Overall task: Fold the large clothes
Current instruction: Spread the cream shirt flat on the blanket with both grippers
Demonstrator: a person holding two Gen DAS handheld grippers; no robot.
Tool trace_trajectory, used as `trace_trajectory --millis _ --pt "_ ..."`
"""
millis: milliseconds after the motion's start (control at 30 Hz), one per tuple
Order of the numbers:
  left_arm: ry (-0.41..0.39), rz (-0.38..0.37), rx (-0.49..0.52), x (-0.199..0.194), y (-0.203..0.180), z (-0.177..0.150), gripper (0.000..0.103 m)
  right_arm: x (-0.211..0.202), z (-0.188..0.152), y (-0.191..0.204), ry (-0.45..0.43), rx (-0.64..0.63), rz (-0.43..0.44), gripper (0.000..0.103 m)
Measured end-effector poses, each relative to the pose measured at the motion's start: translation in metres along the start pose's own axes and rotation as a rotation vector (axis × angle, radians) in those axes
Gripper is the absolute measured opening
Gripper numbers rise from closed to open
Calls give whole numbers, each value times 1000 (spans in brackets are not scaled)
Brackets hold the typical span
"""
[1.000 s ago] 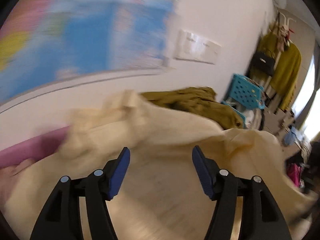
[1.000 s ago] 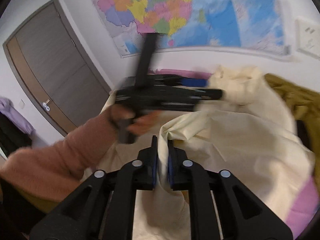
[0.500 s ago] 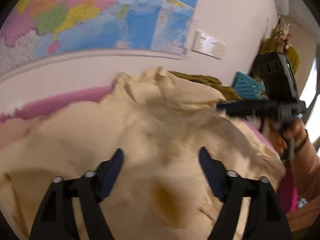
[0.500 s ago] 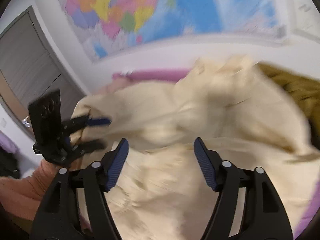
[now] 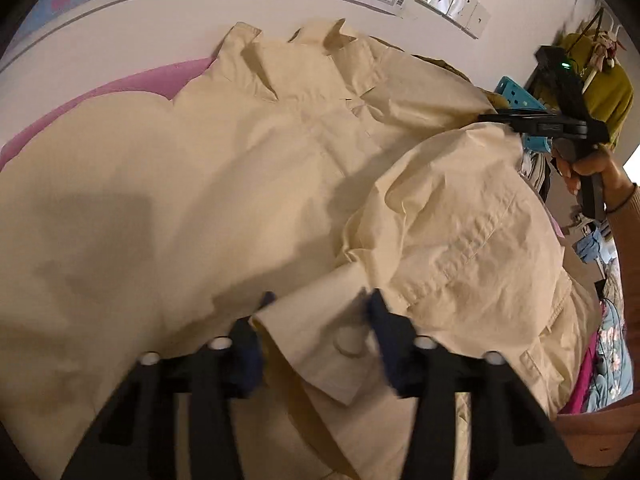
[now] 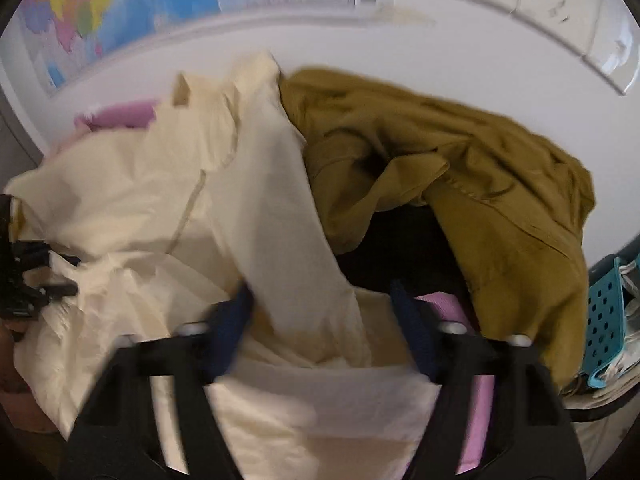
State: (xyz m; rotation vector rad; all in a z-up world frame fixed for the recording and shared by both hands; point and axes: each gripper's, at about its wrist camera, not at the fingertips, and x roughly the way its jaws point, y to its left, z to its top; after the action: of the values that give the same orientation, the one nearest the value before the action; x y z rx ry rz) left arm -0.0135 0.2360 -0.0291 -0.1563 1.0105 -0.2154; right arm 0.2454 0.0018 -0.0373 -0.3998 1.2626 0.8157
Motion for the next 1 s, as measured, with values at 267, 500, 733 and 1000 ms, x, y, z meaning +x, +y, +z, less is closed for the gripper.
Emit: trace_trajectory --millis 267,500,733,1000 --pt "-152 60 -15 -31 11 3 18 -61 9 1 -190 -31 -77 8" --pt "-67 87 -100 1 42 -5 36 -26 -6 -2 -164 67 -220 43" --pt "-146 184 -49 -25 30 -14 50 -93 -31 66 -394 -19 -49 60" --pt "-308 341 -54 -105 37 -51 62 -11 -43 204 -160 -311 283 57"
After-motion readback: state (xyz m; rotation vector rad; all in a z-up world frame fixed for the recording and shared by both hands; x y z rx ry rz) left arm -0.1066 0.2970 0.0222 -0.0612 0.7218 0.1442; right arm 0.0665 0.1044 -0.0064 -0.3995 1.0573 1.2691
